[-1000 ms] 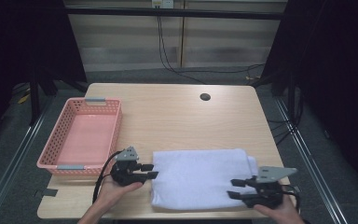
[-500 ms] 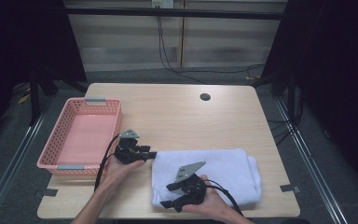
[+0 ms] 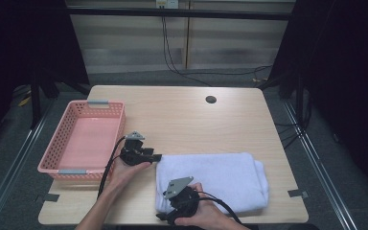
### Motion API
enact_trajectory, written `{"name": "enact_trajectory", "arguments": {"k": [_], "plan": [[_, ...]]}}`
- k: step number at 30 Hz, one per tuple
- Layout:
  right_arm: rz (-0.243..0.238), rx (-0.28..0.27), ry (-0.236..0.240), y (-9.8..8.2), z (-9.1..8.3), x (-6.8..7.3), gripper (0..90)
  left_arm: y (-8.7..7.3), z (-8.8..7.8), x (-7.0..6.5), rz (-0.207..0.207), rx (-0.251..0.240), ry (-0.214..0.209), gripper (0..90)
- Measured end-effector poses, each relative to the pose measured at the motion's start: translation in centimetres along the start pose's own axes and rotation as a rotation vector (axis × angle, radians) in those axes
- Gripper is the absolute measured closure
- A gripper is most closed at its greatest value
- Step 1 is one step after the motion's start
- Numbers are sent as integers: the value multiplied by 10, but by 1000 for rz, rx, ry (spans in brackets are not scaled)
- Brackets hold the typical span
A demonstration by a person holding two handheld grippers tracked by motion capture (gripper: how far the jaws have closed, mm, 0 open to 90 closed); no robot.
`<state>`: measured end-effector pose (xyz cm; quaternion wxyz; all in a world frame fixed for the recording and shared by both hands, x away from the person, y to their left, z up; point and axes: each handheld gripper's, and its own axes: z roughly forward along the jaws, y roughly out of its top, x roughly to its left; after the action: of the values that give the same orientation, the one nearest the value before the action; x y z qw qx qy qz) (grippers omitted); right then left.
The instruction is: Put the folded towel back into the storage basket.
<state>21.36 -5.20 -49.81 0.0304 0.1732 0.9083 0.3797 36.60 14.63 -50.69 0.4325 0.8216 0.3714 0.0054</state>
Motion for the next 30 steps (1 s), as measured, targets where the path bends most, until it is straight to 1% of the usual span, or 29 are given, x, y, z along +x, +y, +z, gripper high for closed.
{"name": "enact_trajectory", "arguments": {"k": [1,2,3,4,5,8,9,10,12,13,14,15,16,17,18,20,21,22,23,24,25,26,27,28,29,30], "plan": [[-19,7,-28,0,0,2,345,0,1,-2,12,7,1,496],[-33,9,-59,0,0,4,372,0,1,-3,19,11,-2,514],[-28,1,-60,-2,-1,4,385,0,1,-4,18,17,-10,535],[-33,-13,-67,-3,-1,3,419,0,1,-5,24,21,-11,554],[-42,-13,-80,-4,-1,4,420,0,1,-6,17,23,-13,562],[-43,-13,-83,-4,-1,4,422,-1,4,-12,38,40,-37,625],[-47,-13,-83,-4,-1,4,434,-1,5,-14,48,38,-35,658],[-45,-9,-84,-3,-1,4,458,-1,5,-15,48,45,-30,678],[-42,-9,-99,-4,-3,1,567,-1,4,-15,38,51,-52,757],[-50,-14,-100,-4,-4,0,580,0,3,-15,36,52,-55,794],[-53,-12,-105,-4,-4,-1,618,0,3,-15,37,50,-52,842],[-53,-8,-124,-4,-4,0,651,0,3,-15,26,44,-58,857],[-58,-6,-131,-4,-4,0,687,0,3,-15,11,40,-62,864],[-57,0,-143,-3,-5,0,730,1,1,-13,6,37,-67,868],[-39,4,-144,-3,-6,-1,752,2,-1,-12,-10,23,-77,870],[-12,1,-133,-1,-7,-3,792,4,-8,-10,-29,-9,-88,873],[17,1,-122,-1,-8,-5,808,6,-12,-10,-34,-20,-99,873],[29,-10,-108,0,-10,-8,819,8,-14,-11,-44,-36,-102,873],[52,-16,-102,2,-12,-10,825,10,-17,-12,-38,-40,-99,874],[65,-27,-88,3,-16,-12,828,13,-19,-13,-27,-44,-99,874],[68,-42,-79,5,-19,-14,829,16,-22,-14,-28,-60,-106,874],[71,-57,-75,8,-22,-15,829,20,-25,-15,-37,-86,-115,874],[84,-83,-73,11,-28,-16,830,23,-29,-16,-40,-99,-122,875],[94,-106,-65,15,-32,-16,830,26,-31,-17,-40,-104,-120,875],[96,-117,-63,17,-36,-17,830,29,-35,-18,-38,-115,-123,875],[100,-137,-60,21,-40,-17,830,33,-39,-20,-38,-130,-116,875]]}}
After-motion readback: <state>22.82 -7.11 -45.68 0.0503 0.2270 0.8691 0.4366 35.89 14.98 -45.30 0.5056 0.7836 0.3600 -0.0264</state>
